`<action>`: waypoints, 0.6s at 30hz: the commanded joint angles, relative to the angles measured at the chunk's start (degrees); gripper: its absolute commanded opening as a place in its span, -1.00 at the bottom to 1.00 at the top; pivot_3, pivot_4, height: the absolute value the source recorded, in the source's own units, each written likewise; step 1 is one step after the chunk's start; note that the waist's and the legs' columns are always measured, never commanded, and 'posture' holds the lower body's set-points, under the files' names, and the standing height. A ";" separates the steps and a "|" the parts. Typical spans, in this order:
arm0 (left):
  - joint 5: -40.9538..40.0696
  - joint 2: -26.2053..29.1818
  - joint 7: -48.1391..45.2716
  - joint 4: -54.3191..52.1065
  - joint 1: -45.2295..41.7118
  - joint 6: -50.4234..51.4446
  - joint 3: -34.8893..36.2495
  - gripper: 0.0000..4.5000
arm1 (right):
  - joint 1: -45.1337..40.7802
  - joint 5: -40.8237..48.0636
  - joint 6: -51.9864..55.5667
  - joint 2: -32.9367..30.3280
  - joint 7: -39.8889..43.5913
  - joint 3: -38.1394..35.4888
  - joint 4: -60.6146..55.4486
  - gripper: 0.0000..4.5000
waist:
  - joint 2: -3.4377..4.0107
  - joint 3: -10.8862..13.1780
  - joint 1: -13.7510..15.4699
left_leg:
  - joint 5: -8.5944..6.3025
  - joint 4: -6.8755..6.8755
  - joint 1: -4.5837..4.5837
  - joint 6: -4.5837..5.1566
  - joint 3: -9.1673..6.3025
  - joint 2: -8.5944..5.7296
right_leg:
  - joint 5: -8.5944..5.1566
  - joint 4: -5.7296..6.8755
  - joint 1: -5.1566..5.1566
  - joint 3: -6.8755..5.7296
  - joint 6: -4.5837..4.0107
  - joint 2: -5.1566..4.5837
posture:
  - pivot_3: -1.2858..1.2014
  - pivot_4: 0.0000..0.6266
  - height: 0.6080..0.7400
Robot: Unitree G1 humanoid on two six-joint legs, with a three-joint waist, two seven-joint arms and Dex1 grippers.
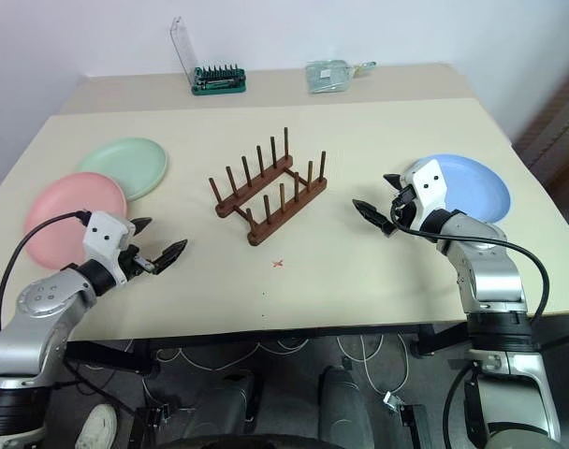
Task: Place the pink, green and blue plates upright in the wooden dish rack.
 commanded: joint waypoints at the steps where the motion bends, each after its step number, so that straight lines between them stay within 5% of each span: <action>1: 0.74 -0.53 0.41 -1.39 0.24 -0.85 -1.16 1.00 | -2.13 -0.99 -2.16 -1.53 0.93 -0.28 1.05 0.97 | 0.00 0.00 -0.01 | 0.00 0.00 0.00 0.00 0.00 0.00 | 0.00 0.00 0.00 0.00 0.00 0.00 | 0.03 -0.52 1.00; 18: 1.48 -1.91 -5.19 -1.26 0.17 -2.04 -11.44 1.00 | 2.68 -1.45 0.97 -2.14 1.03 -0.41 -8.13 0.97 | 0.00 0.00 0.32 | 0.00 0.01 -0.02 0.00 0.00 -0.01 | 0.00 -0.01 0.00 0.00 0.00 -0.01 | 0.03 -0.52 1.00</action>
